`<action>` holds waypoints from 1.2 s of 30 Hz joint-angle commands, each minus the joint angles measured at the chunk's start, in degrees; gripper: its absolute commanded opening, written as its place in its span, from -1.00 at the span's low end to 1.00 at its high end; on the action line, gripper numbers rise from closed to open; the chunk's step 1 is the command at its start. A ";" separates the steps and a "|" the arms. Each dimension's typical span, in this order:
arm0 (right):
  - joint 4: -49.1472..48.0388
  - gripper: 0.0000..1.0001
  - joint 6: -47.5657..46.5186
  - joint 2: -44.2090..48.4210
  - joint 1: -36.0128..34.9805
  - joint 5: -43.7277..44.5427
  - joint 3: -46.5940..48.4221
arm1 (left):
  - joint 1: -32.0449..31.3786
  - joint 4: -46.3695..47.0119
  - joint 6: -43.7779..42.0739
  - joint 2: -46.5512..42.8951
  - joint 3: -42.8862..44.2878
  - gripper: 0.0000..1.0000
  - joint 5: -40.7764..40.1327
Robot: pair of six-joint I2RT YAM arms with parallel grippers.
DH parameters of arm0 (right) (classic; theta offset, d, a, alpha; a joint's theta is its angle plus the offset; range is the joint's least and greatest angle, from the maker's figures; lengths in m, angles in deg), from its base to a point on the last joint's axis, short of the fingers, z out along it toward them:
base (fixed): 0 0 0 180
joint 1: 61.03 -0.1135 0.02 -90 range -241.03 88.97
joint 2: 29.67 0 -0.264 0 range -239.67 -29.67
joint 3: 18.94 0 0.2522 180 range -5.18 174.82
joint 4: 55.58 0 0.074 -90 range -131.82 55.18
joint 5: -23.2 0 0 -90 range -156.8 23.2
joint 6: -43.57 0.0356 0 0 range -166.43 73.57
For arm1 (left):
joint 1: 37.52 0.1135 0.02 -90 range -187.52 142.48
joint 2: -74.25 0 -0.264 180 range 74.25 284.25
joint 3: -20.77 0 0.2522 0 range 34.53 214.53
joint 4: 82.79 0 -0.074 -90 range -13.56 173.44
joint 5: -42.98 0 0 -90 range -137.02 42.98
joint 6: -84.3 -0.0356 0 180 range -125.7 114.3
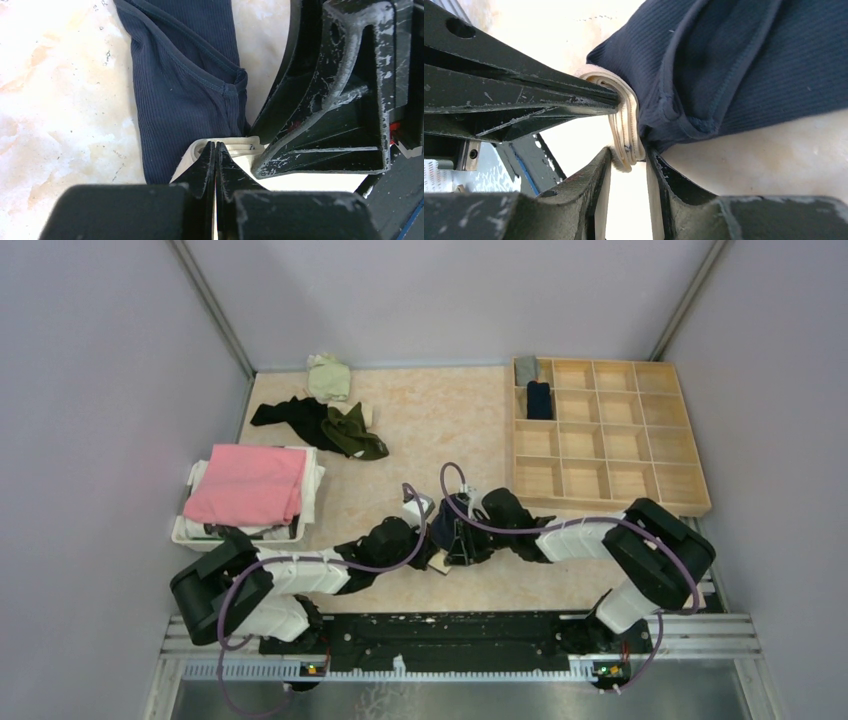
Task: Roll the underwear
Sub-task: Fold the underwear at the center of the board.
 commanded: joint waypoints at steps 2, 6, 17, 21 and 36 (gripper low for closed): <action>12.16 -0.38 -3.61 1.87 0.90 8.63 -1.81 | 0.60 -0.76 0.69 1.10 -1.43 -1.00 -3.58; 13.32 -0.38 -3.77 3.43 0.94 10.70 -1.49 | 0.60 -0.52 2.34 0.14 -3.71 -1.00 -3.65; 12.33 -0.31 -8.02 13.55 0.98 14.95 -3.02 | 0.60 -0.31 8.22 0.61 -6.69 -1.00 -4.42; 7.09 -0.22 -14.44 23.15 0.91 17.93 -6.71 | 0.60 -0.47 8.67 0.46 -7.26 -1.00 -4.97; -8.54 -0.15 -63.16 37.46 -20.48 28.76 -15.37 | 0.60 -1.26 9.76 6.61 -5.45 -1.00 -4.35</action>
